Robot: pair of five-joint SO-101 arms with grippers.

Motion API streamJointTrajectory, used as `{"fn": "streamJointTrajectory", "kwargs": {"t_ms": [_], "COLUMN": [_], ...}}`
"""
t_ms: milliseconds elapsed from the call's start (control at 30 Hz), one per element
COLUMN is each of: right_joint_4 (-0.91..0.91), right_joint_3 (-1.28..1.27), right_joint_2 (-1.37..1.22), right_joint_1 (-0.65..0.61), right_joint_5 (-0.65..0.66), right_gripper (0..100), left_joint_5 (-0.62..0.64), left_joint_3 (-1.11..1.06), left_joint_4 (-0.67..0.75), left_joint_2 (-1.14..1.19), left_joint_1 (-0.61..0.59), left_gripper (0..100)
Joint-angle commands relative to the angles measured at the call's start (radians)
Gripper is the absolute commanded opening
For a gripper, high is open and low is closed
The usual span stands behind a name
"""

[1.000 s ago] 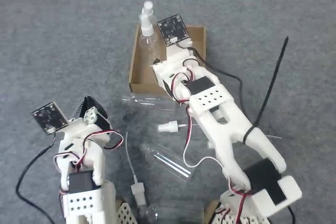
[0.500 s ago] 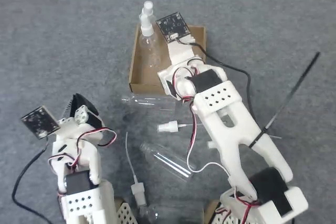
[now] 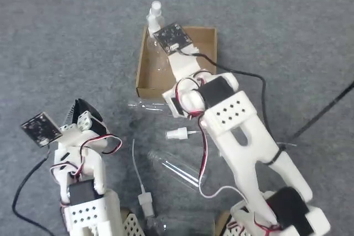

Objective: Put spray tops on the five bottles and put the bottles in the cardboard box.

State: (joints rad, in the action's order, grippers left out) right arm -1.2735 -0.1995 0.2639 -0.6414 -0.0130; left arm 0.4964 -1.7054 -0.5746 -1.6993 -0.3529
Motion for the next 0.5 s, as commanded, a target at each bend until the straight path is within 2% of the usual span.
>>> {"fn": "streamJointTrajectory", "kwargs": {"t_ms": [0,133,367,467], "right_joint_4": [-0.056,-0.11,-0.168,-0.159], "right_joint_3": [0.064,0.063,0.043,-0.011], "right_joint_2": [0.076,0.076,0.081,0.081], "right_joint_1": [-0.036,-0.087,-0.154,-0.186], "right_joint_5": [0.04,0.083,0.086,0.087], "right_gripper": [29.6,29.6,29.6,29.6], "left_joint_5": [-0.008,-0.008,-0.005,-0.005], "left_joint_3": [0.015,0.015,0.015,0.015], "left_joint_4": [0.035,0.035,0.094,0.094], "left_joint_2": [-0.015,-0.015,-0.015,-0.015], "left_joint_1": [-0.003,-0.006,-0.107,-0.112], "left_gripper": [1,1,1,1]}}
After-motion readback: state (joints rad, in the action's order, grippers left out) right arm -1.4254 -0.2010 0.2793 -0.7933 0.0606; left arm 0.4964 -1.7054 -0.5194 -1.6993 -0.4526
